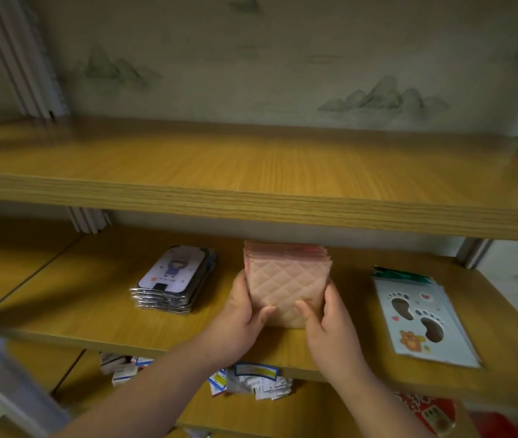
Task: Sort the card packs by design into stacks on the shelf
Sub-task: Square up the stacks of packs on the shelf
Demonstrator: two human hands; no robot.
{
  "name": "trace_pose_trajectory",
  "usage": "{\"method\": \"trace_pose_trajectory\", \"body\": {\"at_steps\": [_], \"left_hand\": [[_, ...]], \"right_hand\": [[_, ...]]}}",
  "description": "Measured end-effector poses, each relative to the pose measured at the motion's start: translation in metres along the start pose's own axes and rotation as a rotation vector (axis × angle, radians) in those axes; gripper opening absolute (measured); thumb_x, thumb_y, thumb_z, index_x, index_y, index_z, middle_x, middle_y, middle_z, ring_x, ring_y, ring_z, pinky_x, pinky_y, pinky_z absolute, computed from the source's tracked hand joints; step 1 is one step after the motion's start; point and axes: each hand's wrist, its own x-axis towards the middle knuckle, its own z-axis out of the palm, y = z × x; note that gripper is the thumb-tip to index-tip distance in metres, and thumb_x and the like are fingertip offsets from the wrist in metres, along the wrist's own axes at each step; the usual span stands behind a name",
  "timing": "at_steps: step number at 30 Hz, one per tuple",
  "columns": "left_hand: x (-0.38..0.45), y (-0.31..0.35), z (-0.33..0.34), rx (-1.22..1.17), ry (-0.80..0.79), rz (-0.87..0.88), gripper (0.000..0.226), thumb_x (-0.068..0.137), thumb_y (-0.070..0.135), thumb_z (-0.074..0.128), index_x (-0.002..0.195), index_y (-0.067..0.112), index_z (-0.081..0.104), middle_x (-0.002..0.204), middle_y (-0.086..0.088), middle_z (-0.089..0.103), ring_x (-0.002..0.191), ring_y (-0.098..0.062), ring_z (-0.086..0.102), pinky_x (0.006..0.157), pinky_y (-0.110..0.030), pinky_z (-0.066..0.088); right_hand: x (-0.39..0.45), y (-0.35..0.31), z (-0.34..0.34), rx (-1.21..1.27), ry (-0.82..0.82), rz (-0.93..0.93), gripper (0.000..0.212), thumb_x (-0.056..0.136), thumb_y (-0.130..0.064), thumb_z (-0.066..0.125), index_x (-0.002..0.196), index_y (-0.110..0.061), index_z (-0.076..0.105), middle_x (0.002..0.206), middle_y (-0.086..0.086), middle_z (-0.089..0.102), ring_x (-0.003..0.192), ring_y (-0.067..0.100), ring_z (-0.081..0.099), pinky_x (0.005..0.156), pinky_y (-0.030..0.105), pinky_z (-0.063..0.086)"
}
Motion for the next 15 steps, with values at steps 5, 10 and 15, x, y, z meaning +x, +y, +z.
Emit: {"method": "trace_pose_trajectory", "body": {"at_steps": [5,10,15], "left_hand": [[-0.002,0.0,0.0,0.066,0.07,-0.059,0.063,0.093,0.033,0.067,0.145,0.036,0.031,0.126,0.011,0.038,0.111,0.016,0.041,0.09,0.001,0.029],[0.011,0.016,-0.008,0.052,0.029,-0.183,0.051,0.094,0.047,0.061,0.138,0.029,0.046,0.121,0.004,0.043,0.107,-0.007,0.05,0.093,-0.022,0.037],[0.029,0.019,-0.015,0.216,-0.116,-0.432,0.053,0.095,0.054,0.056,0.128,0.013,0.06,0.131,-0.014,0.055,0.124,-0.031,0.051,0.105,-0.039,0.042]], "right_hand": [[0.004,-0.002,-0.003,-0.054,0.059,0.012,0.04,0.09,-0.032,0.069,0.125,-0.038,0.051,0.116,-0.018,0.055,0.109,0.0,0.056,0.089,0.026,0.05],[0.033,-0.014,-0.009,-0.067,-0.014,0.231,0.012,0.087,-0.043,0.072,0.093,-0.034,0.065,0.097,-0.013,0.065,0.077,-0.002,0.064,0.057,0.01,0.046],[0.052,-0.013,-0.002,-0.046,-0.171,0.474,0.028,0.087,-0.041,0.072,0.09,-0.013,0.074,0.087,0.006,0.077,0.079,0.024,0.073,0.074,0.043,0.059]]}}
